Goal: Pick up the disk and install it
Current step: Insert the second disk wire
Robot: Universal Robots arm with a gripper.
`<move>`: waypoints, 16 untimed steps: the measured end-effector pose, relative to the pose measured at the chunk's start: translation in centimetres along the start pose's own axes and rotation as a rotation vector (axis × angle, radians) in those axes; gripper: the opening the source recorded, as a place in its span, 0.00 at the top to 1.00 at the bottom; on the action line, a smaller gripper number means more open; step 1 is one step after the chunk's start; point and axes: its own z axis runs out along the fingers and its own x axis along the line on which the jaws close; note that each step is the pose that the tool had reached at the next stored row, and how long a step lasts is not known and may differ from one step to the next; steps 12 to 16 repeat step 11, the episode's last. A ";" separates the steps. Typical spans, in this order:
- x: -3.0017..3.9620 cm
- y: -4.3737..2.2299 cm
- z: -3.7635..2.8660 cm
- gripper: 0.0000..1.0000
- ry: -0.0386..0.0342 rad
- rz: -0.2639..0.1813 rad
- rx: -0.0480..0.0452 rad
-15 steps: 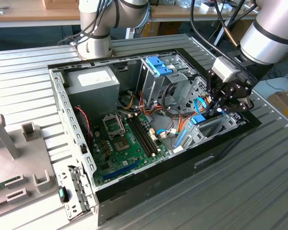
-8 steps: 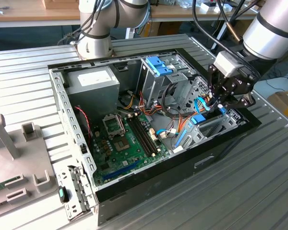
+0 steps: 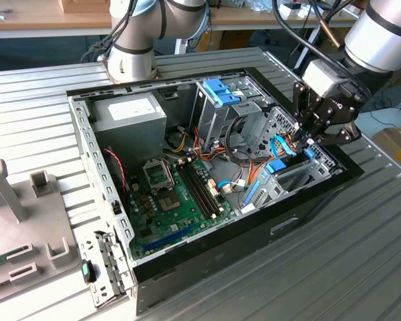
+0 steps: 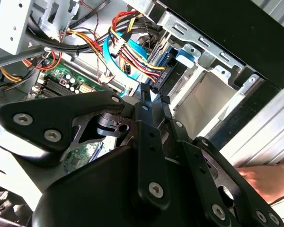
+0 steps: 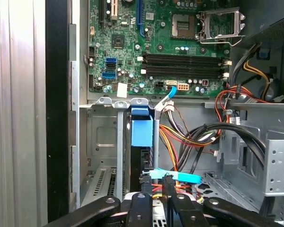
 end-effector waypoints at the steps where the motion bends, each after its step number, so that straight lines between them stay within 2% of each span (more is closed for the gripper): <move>1: -0.10 -0.02 -0.35 0.76 -0.0001 0.000 0.0001; 4: -0.26 -0.06 -1.36 0.76 -0.0003 0.000 0.0006; 16: -0.28 -0.06 -1.55 0.76 -0.0001 0.000 0.0005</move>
